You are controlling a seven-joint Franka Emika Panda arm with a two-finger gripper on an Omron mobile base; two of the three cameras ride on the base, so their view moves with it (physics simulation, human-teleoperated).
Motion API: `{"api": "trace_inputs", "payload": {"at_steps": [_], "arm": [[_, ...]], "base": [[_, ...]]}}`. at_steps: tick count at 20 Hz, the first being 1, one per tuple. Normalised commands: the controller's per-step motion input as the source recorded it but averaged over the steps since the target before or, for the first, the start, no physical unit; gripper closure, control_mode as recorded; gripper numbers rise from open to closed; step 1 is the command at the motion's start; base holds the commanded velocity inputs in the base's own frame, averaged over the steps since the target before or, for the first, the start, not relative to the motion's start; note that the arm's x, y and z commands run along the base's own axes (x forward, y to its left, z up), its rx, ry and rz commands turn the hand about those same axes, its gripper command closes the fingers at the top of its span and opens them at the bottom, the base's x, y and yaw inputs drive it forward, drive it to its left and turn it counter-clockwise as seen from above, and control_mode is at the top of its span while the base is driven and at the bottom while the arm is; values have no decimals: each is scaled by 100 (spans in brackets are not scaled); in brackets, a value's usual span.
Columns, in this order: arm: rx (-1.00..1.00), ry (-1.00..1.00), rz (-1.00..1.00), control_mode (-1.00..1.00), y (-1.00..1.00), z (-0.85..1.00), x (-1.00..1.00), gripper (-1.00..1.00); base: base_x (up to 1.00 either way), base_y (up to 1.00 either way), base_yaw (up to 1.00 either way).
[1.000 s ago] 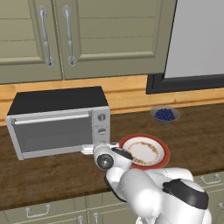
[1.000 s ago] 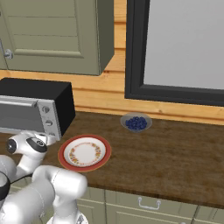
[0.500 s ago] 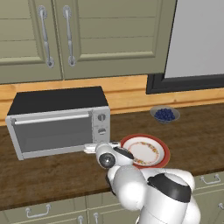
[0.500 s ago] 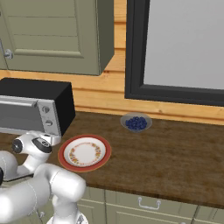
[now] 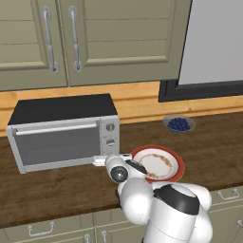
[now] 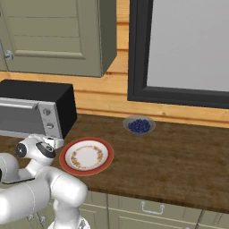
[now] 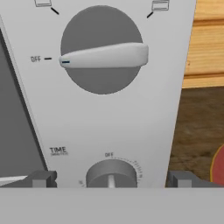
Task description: Pick up the kebab skewer and baguette bread, and place them inside the toaster oven. Close the toaster oven door and start by setting the timer.
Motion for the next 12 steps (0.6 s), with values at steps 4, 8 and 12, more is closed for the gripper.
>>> {"api": "trace_inputs", "payload": {"at_steps": [4,8,12], "arm": [[0,0,0,-100,0,0,0,-100],[0,0,0,-100,0,0,0,-100],[0,0,0,-100,0,0,0,-100]], "base": [[0,0,0],[0,0,0],[0,0,0]]}}
